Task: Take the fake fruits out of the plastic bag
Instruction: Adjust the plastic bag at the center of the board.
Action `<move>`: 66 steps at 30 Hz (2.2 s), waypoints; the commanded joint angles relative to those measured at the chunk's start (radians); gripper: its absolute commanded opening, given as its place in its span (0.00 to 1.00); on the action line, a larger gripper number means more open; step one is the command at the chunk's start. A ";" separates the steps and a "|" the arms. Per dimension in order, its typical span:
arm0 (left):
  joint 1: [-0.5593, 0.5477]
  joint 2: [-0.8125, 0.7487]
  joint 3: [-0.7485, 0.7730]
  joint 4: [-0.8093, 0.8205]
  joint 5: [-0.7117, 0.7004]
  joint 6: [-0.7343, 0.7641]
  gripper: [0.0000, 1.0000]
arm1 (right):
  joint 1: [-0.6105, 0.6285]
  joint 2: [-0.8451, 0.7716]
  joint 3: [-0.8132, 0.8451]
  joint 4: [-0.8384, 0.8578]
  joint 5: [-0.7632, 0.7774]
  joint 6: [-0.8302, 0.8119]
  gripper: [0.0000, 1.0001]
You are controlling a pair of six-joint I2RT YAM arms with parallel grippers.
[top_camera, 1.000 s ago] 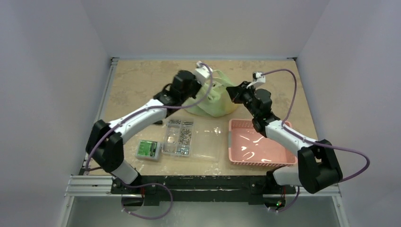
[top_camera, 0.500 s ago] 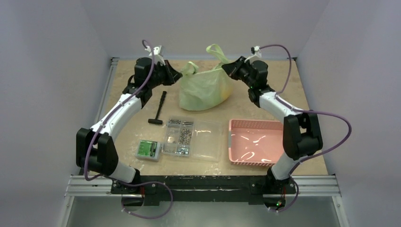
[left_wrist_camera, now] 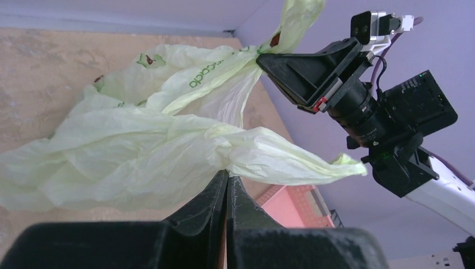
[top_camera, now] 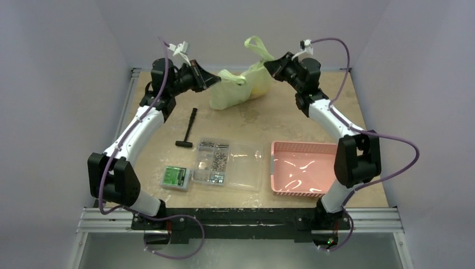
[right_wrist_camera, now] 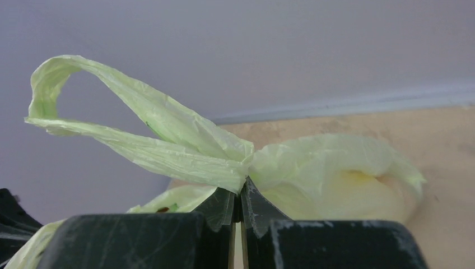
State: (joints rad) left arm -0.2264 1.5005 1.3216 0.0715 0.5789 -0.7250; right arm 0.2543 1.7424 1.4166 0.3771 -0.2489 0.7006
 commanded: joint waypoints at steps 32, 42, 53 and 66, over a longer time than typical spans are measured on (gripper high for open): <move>-0.635 -0.138 -0.036 -0.389 -0.634 0.953 0.73 | -0.001 -0.430 -0.305 -0.562 0.242 -0.376 0.88; -0.908 0.031 0.036 -0.488 -0.854 1.220 0.94 | 0.000 -0.471 -0.331 -0.613 0.238 -0.371 0.85; -0.938 0.280 0.148 -0.454 -0.991 1.370 0.88 | 0.000 -0.474 -0.376 -0.572 0.167 -0.336 0.83; -0.868 0.111 -0.030 -0.358 -0.922 0.991 0.11 | 0.000 -0.549 -0.491 -0.661 0.018 -0.137 0.88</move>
State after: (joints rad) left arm -1.1221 1.7477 1.3582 -0.3622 -0.4000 0.4694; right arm 0.2504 1.2198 0.9615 -0.2470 -0.1280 0.4438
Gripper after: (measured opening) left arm 0.135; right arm 0.875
